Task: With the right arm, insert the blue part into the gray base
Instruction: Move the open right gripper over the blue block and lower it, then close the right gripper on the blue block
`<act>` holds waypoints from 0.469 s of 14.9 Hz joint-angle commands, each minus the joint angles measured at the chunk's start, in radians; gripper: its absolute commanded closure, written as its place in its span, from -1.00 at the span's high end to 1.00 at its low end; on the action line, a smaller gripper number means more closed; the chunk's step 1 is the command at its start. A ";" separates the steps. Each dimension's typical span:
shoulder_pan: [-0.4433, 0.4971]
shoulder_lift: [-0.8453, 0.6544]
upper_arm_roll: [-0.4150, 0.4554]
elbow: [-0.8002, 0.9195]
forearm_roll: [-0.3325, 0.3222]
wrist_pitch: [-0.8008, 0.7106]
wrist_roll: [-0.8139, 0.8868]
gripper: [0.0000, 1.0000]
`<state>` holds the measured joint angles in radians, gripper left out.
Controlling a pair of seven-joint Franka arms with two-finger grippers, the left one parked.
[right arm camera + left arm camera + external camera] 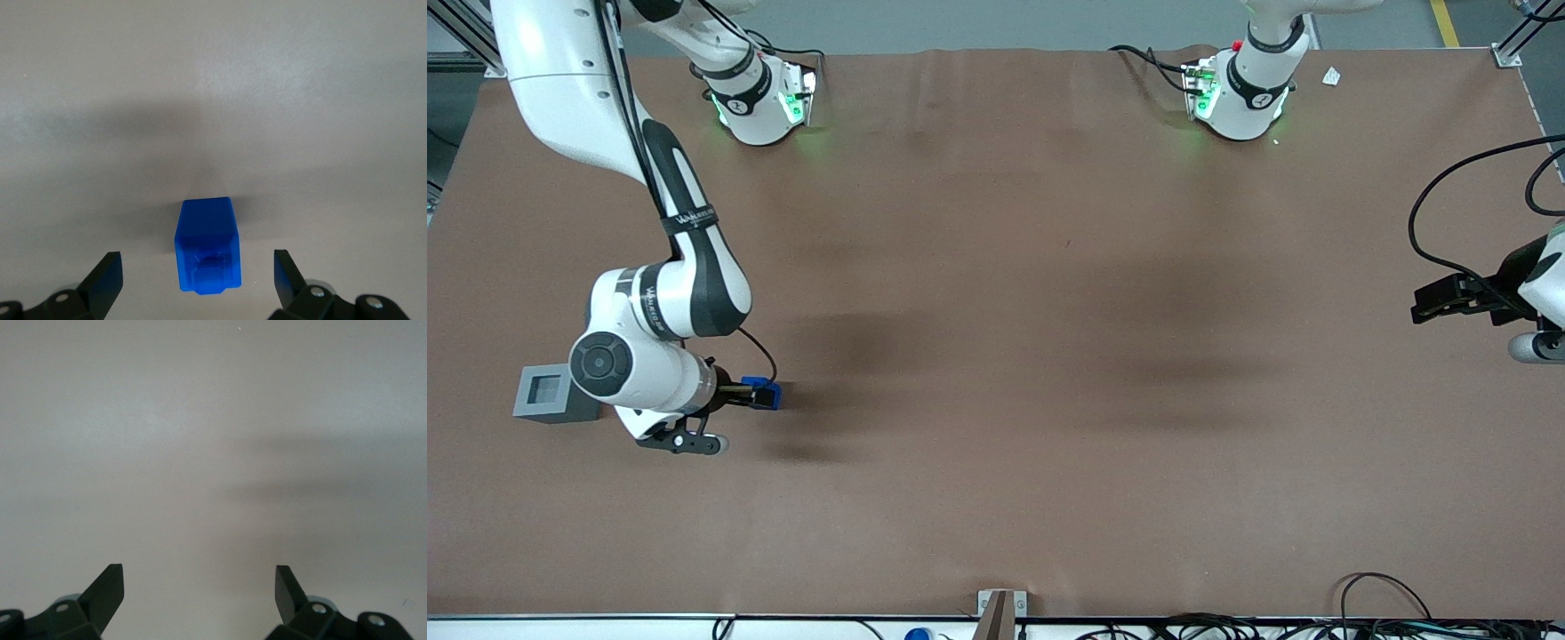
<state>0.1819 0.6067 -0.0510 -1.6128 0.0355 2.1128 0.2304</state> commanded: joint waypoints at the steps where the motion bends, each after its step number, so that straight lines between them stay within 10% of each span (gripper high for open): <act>1: 0.013 0.016 -0.001 -0.028 0.009 0.039 0.018 1.00; 7: 0.002 0.015 -0.001 -0.093 0.009 0.099 0.017 1.00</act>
<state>0.1888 0.6401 -0.0520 -1.6790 0.0363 2.1987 0.2330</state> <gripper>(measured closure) 0.000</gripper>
